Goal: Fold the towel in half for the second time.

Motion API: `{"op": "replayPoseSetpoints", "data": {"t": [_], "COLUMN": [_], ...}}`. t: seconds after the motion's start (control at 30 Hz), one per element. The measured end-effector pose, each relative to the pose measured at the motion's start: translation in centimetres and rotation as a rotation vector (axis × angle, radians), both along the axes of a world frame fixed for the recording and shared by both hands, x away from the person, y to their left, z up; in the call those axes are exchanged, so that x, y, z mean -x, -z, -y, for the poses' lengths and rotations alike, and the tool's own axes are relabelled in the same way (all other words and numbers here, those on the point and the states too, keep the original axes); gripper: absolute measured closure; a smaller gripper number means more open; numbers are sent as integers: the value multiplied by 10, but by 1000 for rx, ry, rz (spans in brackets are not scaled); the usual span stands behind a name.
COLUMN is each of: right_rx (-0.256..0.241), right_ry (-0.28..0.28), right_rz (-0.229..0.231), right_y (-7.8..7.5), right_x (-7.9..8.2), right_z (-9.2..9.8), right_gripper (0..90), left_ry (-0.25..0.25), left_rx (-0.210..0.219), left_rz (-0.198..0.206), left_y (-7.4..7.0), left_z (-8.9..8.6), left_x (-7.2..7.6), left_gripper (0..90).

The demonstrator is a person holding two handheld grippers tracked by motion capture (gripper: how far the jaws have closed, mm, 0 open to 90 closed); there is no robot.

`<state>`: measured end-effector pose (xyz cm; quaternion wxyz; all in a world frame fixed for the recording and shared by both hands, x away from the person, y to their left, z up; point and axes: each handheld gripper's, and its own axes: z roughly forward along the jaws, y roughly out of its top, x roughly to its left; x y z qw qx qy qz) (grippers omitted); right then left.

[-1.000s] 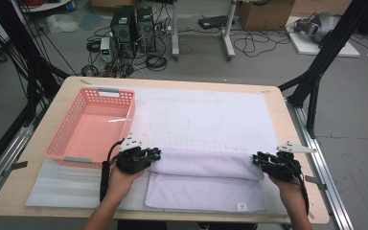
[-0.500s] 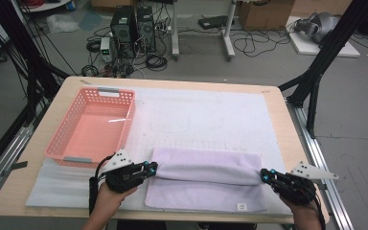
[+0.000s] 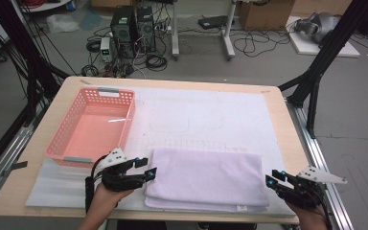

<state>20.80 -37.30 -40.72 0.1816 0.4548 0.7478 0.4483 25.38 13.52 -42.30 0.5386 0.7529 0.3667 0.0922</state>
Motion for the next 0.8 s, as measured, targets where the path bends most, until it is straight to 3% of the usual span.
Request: {"op": "replayPoseSetpoints", "data": {"t": [0.13,0.2,0.37,0.47,0.6,0.7,0.8], "right_rx": [63,104,139,167,164,149,186], "right_ry": [15,3,-33,-39,-25,-25,-43], "right_rz": [-37,-71,-71,-109,-122,-133,-125], "right_y": [10,15,21,29,30,31,29], "right_x": [-15,-16,-4,-2,-1,0,2], "right_z": [-12,-19,-23,-25,-23,-22,-27], "right_gripper": [580,577,566,616,689,806,861], "left_ry": [-47,-34,-8,6,14,55,58], "left_rx": [-71,-98,-99,-123,-165,-204,-227], "left_rz": [-31,-39,-52,-81,-88,-72,-51], "left_y": [6,7,11,17,20,21,19], "left_z": [12,15,7,6,8,11,13], "left_x": [-5,-2,11,16,22,27,29], "left_gripper": [452,457,494,537,634,792,861]}}
